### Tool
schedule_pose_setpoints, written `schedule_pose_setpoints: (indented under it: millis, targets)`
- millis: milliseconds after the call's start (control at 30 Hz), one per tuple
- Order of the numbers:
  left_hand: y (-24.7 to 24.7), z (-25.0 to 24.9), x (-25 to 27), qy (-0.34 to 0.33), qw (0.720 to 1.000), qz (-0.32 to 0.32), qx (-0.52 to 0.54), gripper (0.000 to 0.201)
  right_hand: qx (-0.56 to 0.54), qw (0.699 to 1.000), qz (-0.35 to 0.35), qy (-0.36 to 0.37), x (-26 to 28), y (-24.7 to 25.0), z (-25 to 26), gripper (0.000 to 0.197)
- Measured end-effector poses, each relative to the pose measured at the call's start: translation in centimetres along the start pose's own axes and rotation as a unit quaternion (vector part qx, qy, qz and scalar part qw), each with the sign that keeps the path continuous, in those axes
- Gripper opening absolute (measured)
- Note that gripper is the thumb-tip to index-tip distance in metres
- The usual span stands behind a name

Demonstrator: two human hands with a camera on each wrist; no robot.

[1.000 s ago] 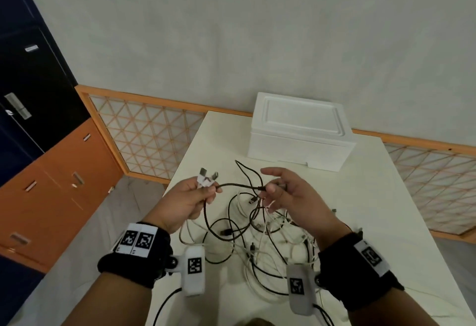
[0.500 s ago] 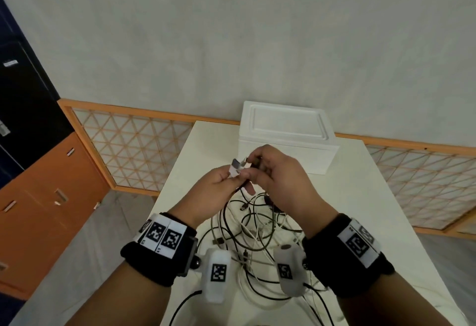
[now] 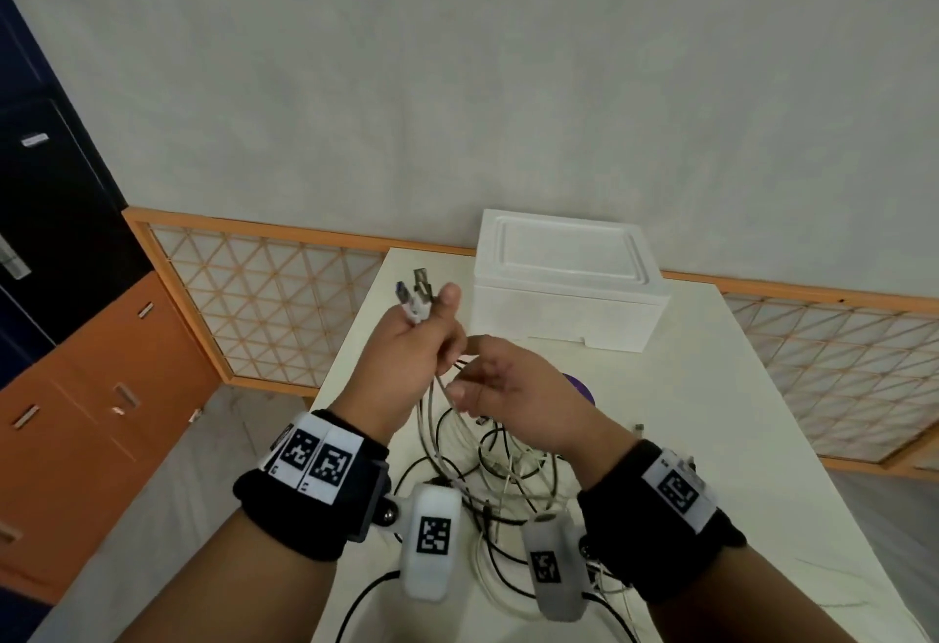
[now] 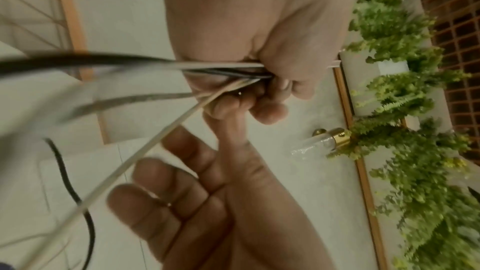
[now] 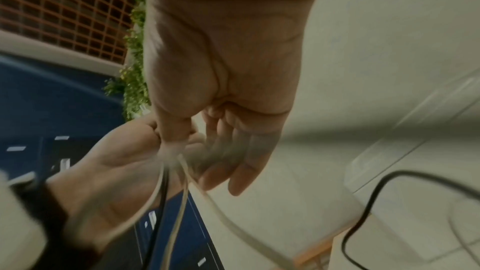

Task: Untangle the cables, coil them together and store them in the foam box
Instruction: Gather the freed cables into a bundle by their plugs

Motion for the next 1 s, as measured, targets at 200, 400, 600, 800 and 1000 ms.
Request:
schedule_pose_setpoints:
  millis: [200,400,600,800,1000]
  targets:
    - [0.0,0.8,0.0,0.023,0.991,-0.039,0.124,0.049,0.079,0.992,-0.085,0.051,0.6,-0.1,0.1,0.026]
    - [-1.8,1.9,0.5,0.081,0.969,-0.019,0.231,0.03,0.184,0.965,-0.128,0.14,1.1,-0.8,2.6,0.007]
    - [-3.3,3.7,0.9,0.124,0.962,0.036,0.239,0.036,0.251,0.956,-0.087,0.122,1.1,-1.9,2.6,0.035]
    - [-1.0,4.0,1.0,0.136,0.952,-0.004,0.276,0.055,0.256,0.965,-0.006,0.056,1.6,-1.7,1.5,0.013]
    - [10.3,6.6,-0.3,0.131,0.912,-0.144,0.362,0.053,0.459,0.883,-0.06,0.079,3.1,7.2,-0.4,0.033]
Point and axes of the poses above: each hand's wrist, its own x-axis away from the middle knuckle, its own y-axis out of the back of the hand, z = x × y, the point moved 10 cm from there along -x, towards the middle knuckle, and after that the axes turned 9 degrees about -x, right-handed, at the moved point
